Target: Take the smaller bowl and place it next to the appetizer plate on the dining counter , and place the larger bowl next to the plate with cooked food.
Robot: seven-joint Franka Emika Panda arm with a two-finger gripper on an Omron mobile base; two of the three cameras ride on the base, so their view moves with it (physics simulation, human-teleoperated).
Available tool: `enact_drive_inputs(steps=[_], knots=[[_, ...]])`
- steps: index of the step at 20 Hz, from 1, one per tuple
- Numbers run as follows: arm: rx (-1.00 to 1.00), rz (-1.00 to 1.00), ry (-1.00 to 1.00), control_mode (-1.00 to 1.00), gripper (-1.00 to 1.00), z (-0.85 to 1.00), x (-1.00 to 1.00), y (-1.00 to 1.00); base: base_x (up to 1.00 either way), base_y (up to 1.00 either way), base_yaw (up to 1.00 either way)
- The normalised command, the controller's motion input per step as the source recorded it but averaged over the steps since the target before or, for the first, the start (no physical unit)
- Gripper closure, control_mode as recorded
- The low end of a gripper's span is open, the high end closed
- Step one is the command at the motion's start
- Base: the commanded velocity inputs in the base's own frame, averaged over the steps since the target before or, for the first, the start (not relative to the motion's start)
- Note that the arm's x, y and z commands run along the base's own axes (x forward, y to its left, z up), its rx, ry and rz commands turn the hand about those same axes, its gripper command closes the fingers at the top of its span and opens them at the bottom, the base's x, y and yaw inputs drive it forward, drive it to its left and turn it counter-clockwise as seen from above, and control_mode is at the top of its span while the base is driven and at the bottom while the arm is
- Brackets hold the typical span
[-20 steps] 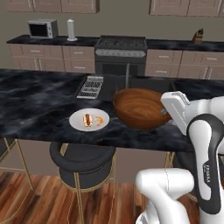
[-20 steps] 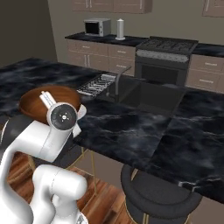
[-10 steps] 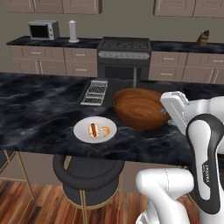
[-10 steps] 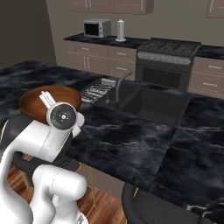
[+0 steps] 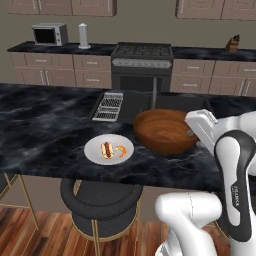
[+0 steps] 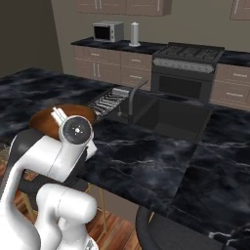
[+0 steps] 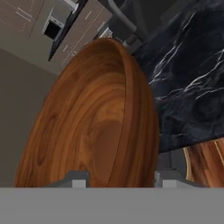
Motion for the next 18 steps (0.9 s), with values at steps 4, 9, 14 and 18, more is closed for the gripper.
enact_drive_inputs(steps=[4,9,14,18], knots=[[-0.06,0.0,0.24,-1.0,1.0,-0.19,0.25,-0.23,0.0,0.0,0.0],[0.0,0.0,0.01,-1.0,1.0,-0.21,0.31,-0.51,0.0,0.0,0.0],[-0.01,0.06,-0.24,-1.0,1.0,-0.46,0.48,-0.16,0.0,0.0,0.0],[-0.03,0.1,-0.06,-1.0,1.0,-0.35,0.75,-0.07,0.0,0.0,0.0]])
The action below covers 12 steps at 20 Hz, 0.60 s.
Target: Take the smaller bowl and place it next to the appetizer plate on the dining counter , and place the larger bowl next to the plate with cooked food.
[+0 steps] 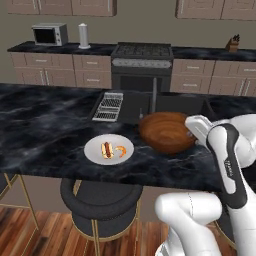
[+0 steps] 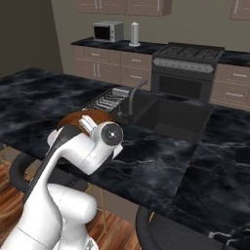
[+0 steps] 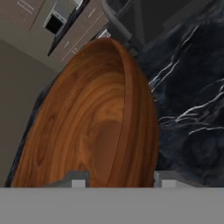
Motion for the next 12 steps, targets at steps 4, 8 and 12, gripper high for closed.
enact_drive_inputs(steps=[4,8,12], knots=[[0.0,0.15,0.0,-1.0,1.0,-0.26,0.54,-0.17,0.0,0.0,0.0],[-0.03,0.17,0.0,-1.0,1.0,-0.28,0.49,-0.04,0.0,0.0,0.0],[-0.01,0.18,0.0,-1.0,1.0,-0.3,0.53,0.0,0.0,0.0,0.0]])
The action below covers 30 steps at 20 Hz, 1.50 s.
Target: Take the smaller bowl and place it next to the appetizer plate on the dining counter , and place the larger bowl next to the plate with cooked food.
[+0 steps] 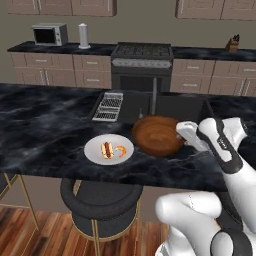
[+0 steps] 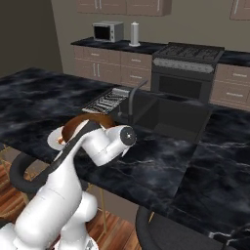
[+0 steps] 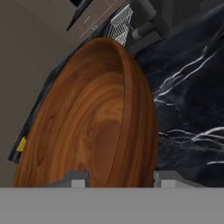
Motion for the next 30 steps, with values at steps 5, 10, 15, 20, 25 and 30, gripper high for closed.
enact_drive_inputs(steps=[5,10,15,20,25,30], knots=[[0.0,0.13,0.08,-1.0,1.0,-0.28,0.46,-0.09,0.0,0.0,0.0],[0.0,0.01,0.12,-1.0,1.0,-0.24,0.13,-0.07,0.0,0.0,0.0],[0.01,0.0,0.0,-1.0,1.0,-0.24,0.31,-0.12,0.0,0.0,0.0],[0.0,0.0,0.0,-1.0,1.0,-0.25,0.6,0.0,0.0,0.0,0.0],[0.0,0.0,-0.03,-1.0,1.0,-0.14,0.39,0.0,0.0,0.0,0.0],[0.0,0.01,-0.02,-1.0,1.0,-0.15,0.16,0.11,0.0,0.0,0.0]])
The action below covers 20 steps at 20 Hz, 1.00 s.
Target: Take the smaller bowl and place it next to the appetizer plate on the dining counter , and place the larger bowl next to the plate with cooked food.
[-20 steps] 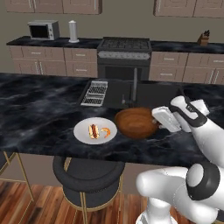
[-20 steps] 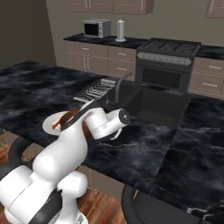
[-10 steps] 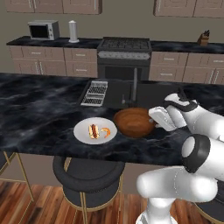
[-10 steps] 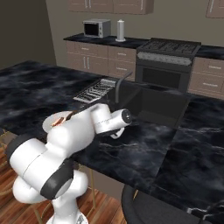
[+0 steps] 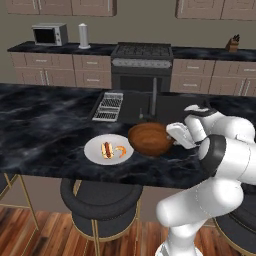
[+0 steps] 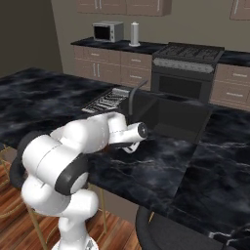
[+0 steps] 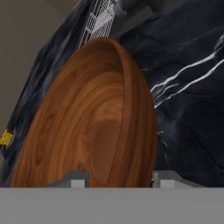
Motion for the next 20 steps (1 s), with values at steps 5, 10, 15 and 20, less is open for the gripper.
enact_drive_inputs(steps=[5,10,15,20], knots=[[0.0,0.01,0.0,-1.0,1.0,-0.11,0.17,0.25,0.0,0.0,0.0],[0.0,0.0,-0.01,-1.0,1.0,-0.22,0.14,0.18,0.0,0.0,0.0],[0.0,0.0,0.0,-1.0,1.0,-0.34,0.24,0.01,0.0,0.0,0.0],[0.0,0.0,-0.03,-1.0,1.0,-0.14,0.06,0.0,0.0,0.0,0.0]])
